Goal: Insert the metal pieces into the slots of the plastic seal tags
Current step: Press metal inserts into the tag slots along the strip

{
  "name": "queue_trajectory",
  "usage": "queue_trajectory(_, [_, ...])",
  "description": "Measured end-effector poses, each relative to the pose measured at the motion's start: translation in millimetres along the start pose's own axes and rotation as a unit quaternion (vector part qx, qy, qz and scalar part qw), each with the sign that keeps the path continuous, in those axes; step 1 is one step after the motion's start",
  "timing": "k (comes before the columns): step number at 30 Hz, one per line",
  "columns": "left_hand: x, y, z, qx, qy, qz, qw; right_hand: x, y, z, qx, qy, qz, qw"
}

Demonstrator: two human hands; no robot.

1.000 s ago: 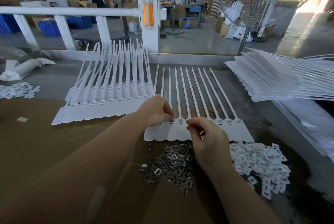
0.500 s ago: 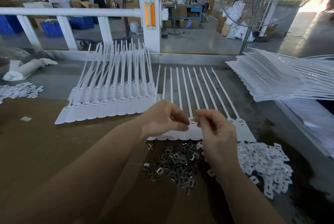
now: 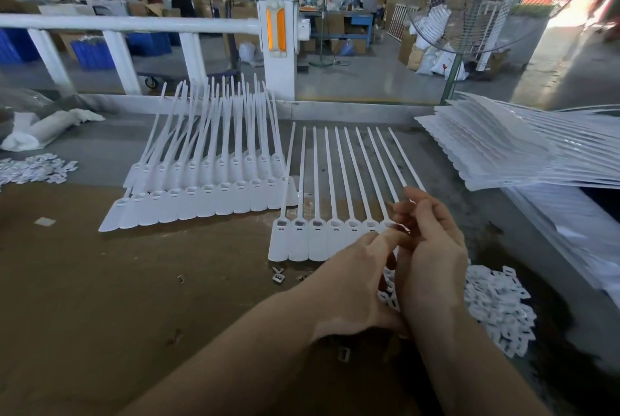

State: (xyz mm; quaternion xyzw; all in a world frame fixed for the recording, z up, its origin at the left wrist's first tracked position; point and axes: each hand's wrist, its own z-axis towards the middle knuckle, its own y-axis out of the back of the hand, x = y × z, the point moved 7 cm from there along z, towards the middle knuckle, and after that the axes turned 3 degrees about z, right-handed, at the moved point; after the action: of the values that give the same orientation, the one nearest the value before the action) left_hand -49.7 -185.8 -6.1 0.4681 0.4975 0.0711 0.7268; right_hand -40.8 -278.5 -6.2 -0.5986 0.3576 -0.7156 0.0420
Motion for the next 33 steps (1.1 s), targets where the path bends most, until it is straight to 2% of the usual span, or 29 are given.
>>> queue_trajectory(3, [0,0,0,-0.043,-0.003,0.018,0.999,-3,0,0,-0.003,-0.007,-0.008,1.000])
queue_trajectory(6, [3,3,-1,-0.069,0.020,0.029,0.997,-5,-1,0,0.011,0.010,-0.067,0.998])
queue_trajectory(10, [20,27,-18,-0.099,0.067,0.040,0.992,-2,-3,1,0.042,0.059,-0.187,0.980])
queue_trajectory(14, [50,65,-44,-0.112,0.135,0.066,0.982,-3,-4,-1,0.062,0.081,-0.231,0.968])
queue_trajectory(17, [68,82,-56,-0.095,0.177,0.147,0.968,-5,-8,-2,0.077,0.093,-0.245,0.962])
queue_trajectory(22, [76,81,-55,-0.031,0.184,0.246,0.951,-4,-11,-5,0.091,0.112,-0.251,0.957])
queue_trajectory(30, [78,76,-50,0.013,0.168,0.285,0.944,-4,-8,-3,0.089,0.118,-0.266,0.952])
queue_trajectory(33, [77,76,-50,0.001,0.153,0.285,0.946,-3,-9,-3,0.093,0.125,-0.275,0.949])
